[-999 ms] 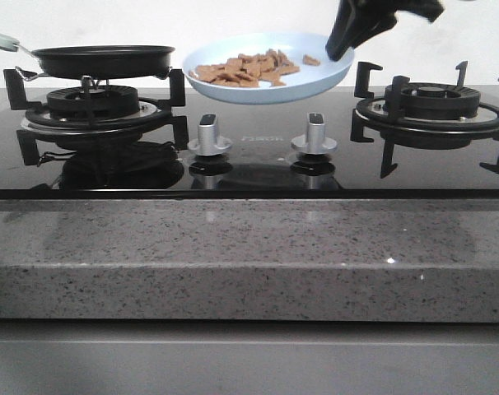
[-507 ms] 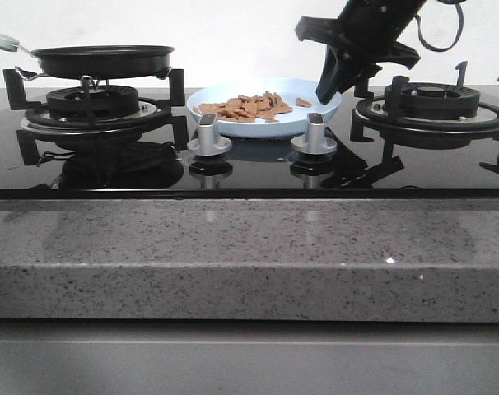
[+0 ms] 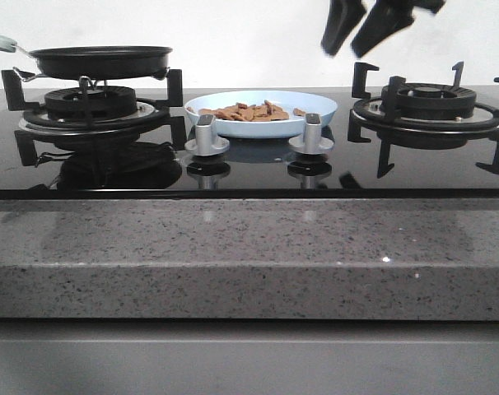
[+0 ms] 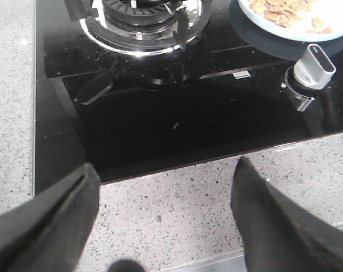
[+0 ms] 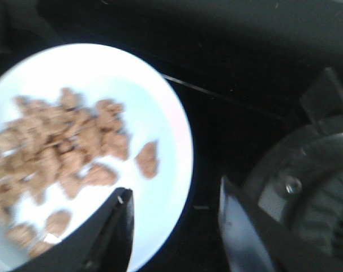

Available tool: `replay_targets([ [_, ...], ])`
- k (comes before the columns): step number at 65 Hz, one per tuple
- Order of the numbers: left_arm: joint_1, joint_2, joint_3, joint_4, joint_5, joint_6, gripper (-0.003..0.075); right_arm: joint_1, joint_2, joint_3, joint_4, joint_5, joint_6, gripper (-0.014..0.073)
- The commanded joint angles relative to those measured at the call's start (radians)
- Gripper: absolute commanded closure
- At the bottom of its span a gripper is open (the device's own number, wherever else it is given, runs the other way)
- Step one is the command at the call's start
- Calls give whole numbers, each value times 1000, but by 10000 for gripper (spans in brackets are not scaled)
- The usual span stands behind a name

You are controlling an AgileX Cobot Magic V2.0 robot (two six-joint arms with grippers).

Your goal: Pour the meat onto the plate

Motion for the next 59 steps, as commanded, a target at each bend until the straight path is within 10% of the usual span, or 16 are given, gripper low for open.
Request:
replay_targets([
  [1,-6,-4,-25,-18,-69,-7,240,-7,-136,50,6,-21,-5,213],
  [59,-6,-4,-25,-18,-74,-7,240,-8,-1125,1091,-179,-125,90,213],
])
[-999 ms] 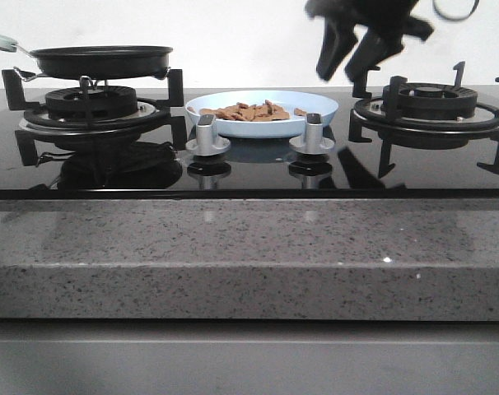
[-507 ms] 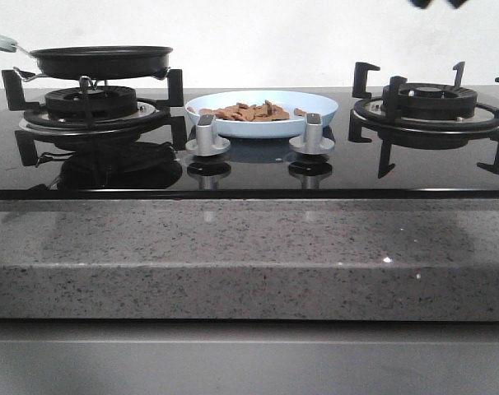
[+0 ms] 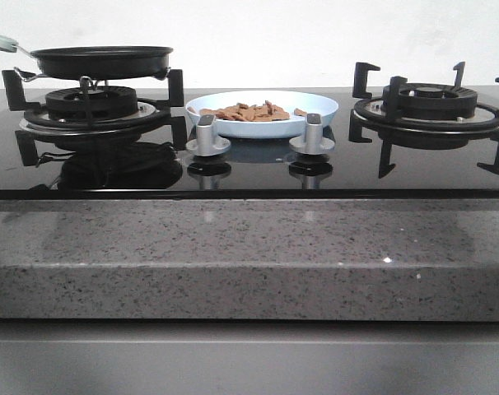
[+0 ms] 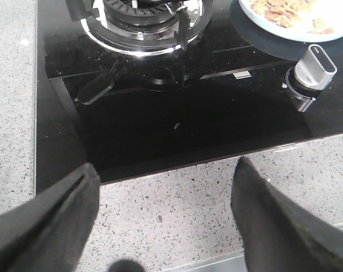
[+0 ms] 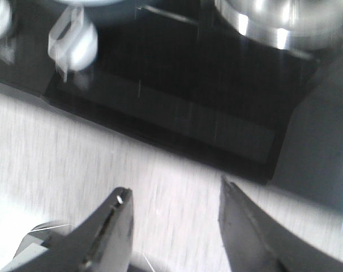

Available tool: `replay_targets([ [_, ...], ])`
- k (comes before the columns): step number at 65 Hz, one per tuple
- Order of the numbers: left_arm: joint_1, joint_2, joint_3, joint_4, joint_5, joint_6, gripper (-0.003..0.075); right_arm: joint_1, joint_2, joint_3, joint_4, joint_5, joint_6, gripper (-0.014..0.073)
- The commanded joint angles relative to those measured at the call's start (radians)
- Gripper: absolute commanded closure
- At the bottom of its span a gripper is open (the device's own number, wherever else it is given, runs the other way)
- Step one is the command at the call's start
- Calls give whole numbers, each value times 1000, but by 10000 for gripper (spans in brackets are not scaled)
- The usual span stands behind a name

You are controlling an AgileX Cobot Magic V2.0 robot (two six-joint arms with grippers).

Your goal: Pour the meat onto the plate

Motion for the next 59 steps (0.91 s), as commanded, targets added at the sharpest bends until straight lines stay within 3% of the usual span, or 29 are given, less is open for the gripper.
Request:
replay_targets([
  [1,-6,-4,-25,-18,-74,-7,240,-8,-75,37,-2,-66,4,213],
  [30,-6,-4,-25,-18,-74,-7,267,-8,-371,221,1,-43,13,232],
  [51,-6,-4,-25,-20,-74,-7,573,-8,-434,249,1,-42,13,640],
  [59,-6,-4,-25,-20,-74,-7,679,-8,-434,251,1,-42,13,713],
])
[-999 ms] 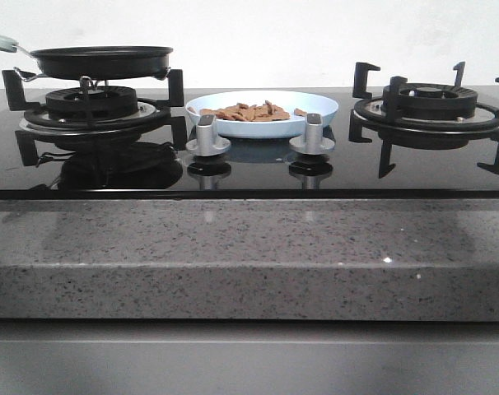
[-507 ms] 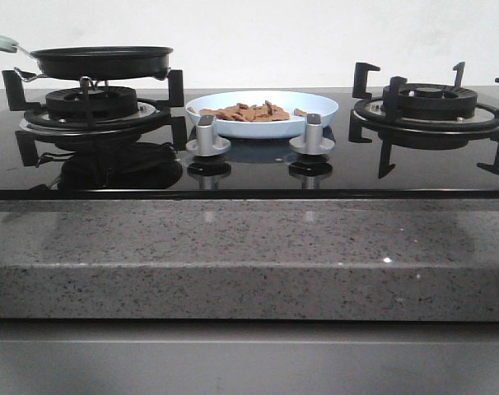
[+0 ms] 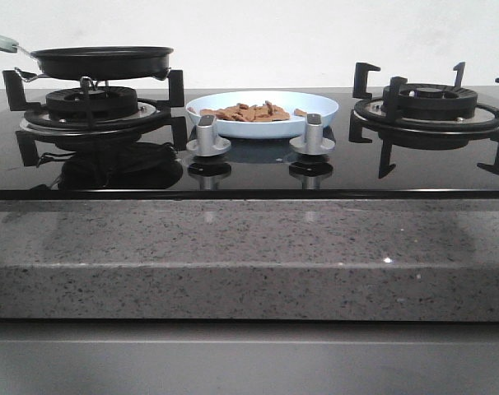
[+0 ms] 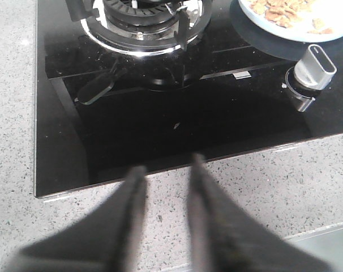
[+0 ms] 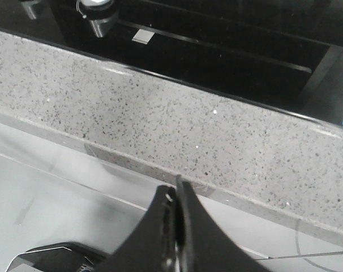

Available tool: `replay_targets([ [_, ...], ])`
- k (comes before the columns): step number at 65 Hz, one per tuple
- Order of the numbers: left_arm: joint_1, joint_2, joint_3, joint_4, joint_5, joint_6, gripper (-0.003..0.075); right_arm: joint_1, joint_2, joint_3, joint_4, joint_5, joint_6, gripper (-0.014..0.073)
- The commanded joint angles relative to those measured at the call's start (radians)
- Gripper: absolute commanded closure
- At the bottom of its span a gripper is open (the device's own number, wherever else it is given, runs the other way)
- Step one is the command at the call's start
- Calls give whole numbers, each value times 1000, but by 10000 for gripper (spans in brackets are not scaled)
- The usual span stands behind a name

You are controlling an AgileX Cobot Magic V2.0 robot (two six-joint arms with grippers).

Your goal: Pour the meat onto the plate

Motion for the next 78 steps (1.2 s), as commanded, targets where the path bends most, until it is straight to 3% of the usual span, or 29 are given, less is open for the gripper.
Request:
replay_targets([
  [1,-6,-4,-25,-20,-72,-7,696,-8,4,-23,1,-54,1,711],
  [6,-6,-4,-25,-20,-74,-7,741,-8,4,-23,1,-55,1,713],
  [54,-8,-19,-19,-22,-89,-7,741,-8,5,-23,4,-46,1,713],
  [63,0,-115,60,33,-247,-5,741,-8,5,-23,5,-47,1,713],
  [78,59,-440,384,-5,-497,-5,741,-8,5,-23,5,-47,1,713],
])
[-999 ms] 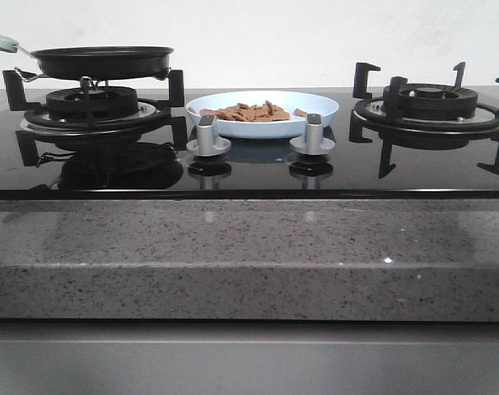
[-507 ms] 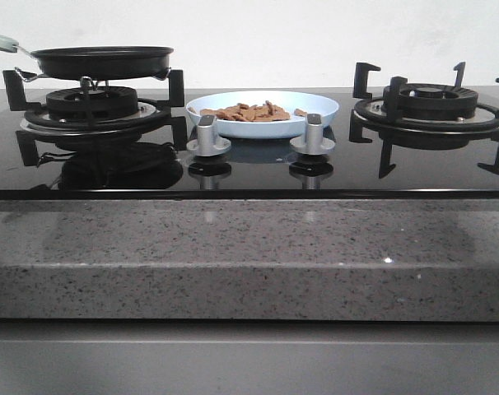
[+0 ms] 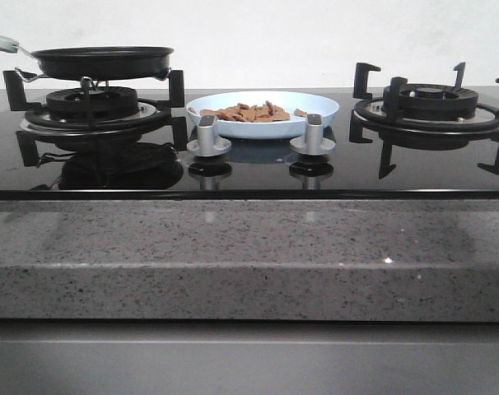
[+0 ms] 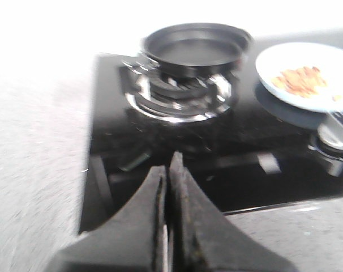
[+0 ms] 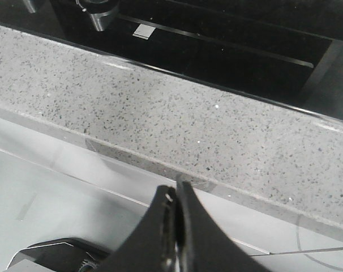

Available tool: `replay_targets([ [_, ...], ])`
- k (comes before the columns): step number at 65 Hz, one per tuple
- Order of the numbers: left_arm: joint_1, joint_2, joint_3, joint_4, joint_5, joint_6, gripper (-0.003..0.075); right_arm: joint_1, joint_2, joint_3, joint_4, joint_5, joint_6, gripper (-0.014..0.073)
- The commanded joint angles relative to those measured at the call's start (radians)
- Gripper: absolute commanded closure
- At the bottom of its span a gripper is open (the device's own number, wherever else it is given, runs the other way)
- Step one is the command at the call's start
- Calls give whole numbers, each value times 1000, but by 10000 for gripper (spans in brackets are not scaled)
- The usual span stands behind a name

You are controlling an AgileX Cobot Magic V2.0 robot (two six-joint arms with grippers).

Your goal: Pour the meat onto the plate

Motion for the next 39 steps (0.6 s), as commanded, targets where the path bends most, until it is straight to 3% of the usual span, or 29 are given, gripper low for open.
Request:
replay_targets([
  [1,25,-109,85,-33,-153,-5,741,-8,5,-23,5,-59,-1,713],
  [14,58,-324,280,-49,-220,-7,741,-8,5,-23,5,-59,-1,713],
  [21,65,-390,351,-7,-265,-78,741,-8,5,-23,5,-59,-1,713],
  [29,89,-414,404,100,-294,-234,741,-8,5,-23,5,-59,-1,713],
  [39,97,-414,460,117,-378,-245,741,-8,5,-23,5,-59,-1,713],
])
